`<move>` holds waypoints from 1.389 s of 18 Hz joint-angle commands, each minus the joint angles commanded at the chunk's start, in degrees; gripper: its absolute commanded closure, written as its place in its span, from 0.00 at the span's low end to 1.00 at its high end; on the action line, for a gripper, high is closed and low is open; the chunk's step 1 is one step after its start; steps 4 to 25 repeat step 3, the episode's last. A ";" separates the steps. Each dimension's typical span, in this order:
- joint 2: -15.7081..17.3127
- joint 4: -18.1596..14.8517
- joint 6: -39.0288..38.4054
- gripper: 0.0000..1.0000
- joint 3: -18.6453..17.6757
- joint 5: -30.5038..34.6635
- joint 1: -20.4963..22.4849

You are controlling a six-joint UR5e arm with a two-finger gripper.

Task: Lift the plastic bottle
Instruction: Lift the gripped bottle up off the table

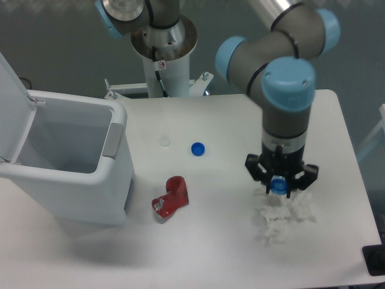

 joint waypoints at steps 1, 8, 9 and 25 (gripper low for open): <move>0.00 0.00 0.00 0.91 0.00 0.00 0.00; 0.17 -0.09 0.00 0.91 -0.09 0.00 0.09; 0.17 -0.09 0.00 0.91 -0.09 0.00 0.09; 0.17 -0.09 0.00 0.91 -0.09 0.00 0.09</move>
